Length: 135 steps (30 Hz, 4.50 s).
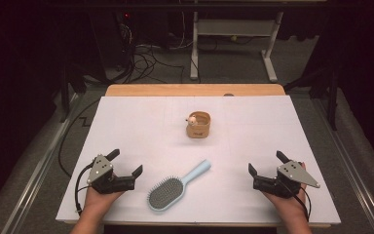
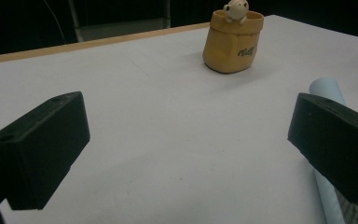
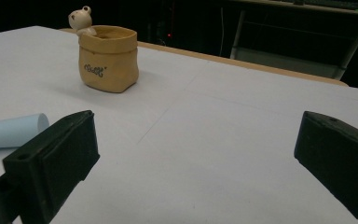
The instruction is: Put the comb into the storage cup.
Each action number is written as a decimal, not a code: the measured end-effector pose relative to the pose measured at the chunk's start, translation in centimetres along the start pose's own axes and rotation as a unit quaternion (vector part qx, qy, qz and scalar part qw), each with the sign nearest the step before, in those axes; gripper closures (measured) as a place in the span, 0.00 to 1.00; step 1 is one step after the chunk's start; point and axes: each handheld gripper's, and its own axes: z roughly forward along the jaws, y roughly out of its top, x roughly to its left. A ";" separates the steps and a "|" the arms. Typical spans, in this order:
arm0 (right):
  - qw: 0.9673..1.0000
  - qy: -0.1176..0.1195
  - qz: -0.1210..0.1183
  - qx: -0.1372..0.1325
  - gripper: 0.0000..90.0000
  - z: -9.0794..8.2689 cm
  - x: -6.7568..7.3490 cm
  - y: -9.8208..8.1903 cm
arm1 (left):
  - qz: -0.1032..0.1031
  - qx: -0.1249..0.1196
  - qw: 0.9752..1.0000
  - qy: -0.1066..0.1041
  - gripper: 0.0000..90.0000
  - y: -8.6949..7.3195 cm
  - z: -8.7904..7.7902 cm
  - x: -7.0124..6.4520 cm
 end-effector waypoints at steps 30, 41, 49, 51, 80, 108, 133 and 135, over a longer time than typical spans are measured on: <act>1.000 -0.005 -0.002 -0.002 0.00 -0.3 -0.1 0.1 | -0.005 -0.015 1.000 0.014 0.00 0.2 -0.6 0.7; 1.000 -0.012 0.005 -0.007 0.00 -0.8 -0.5 0.3 | 0.000 0.041 0.998 0.042 0.01 0.2 -0.4 0.9; 1.000 -0.009 0.002 -0.002 0.00 -0.5 -0.4 0.2 | -0.024 0.113 0.993 0.016 0.00 0.6 0.4 1.7; 1.000 -0.009 0.002 -0.001 0.00 -0.6 -0.4 0.2 | -0.015 0.112 0.993 0.019 0.00 0.6 0.4 1.6; 1.000 0.001 -0.010 -0.004 0.00 -0.6 0.1 0.4 | 0.002 0.185 0.983 0.008 0.00 1.1 1.2 1.2; 1.000 0.001 -0.009 -0.006 0.00 -0.7 -0.1 0.5 | -0.005 0.232 0.972 -0.028 0.01 2.1 0.8 -0.5; 1.000 0.000 -0.012 0.000 0.00 -0.6 0.0 0.4 | 0.046 0.216 0.968 -0.115 0.00 3.3 1.5 -6.8; 1.000 0.000 -0.012 0.000 0.00 -0.6 0.0 0.4 | 0.052 0.222 0.966 -0.119 0.00 3.2 1.7 -7.3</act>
